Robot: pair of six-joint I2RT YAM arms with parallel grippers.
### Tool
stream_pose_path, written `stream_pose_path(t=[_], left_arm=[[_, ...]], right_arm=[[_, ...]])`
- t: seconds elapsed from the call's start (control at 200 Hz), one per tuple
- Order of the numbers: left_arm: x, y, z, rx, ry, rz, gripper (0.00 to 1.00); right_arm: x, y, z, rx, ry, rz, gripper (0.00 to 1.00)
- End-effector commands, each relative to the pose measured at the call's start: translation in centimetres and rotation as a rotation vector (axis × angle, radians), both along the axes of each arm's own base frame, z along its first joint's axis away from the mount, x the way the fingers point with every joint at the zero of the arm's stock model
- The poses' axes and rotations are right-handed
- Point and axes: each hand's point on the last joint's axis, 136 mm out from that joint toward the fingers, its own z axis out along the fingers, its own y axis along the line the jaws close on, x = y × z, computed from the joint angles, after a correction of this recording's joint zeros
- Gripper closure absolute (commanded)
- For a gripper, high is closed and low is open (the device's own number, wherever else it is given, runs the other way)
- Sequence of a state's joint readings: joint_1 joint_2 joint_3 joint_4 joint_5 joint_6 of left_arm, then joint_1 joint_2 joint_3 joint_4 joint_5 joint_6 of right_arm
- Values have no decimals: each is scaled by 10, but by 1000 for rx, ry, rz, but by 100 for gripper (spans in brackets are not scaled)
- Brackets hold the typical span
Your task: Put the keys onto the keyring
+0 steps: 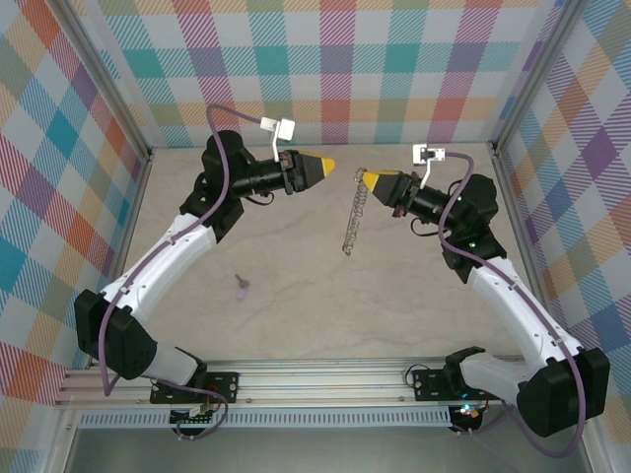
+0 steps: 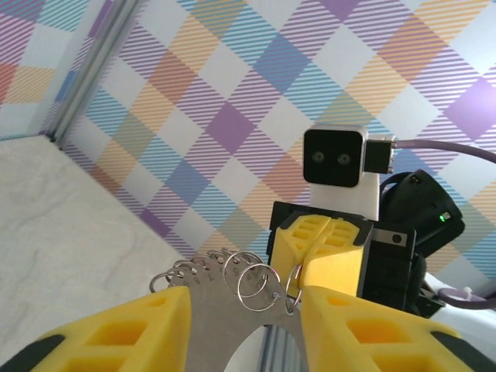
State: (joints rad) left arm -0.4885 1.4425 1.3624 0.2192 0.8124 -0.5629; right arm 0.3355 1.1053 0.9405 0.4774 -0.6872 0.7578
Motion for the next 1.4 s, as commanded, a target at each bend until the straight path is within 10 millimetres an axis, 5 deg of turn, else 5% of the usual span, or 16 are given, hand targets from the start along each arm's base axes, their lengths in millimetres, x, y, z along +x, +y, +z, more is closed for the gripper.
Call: stream_pose_path(t=[0.0, 0.385, 0.915, 1.395], left_arm=[[-18, -4, 24, -76, -60, -80, 62], [-35, -29, 22, -78, -69, -163, 67], [-33, -44, 19, -84, -69, -169, 70], [-42, -43, 26, -92, -101, -172, 100]], right_arm=[[-10, 2, 28, 60, -102, 34, 100], [-1, 4, 39, 127, -128, 36, 100], [0, 6, 40, 147, -122, 44, 100], [5, 6, 31, 140, -97, 26, 100]])
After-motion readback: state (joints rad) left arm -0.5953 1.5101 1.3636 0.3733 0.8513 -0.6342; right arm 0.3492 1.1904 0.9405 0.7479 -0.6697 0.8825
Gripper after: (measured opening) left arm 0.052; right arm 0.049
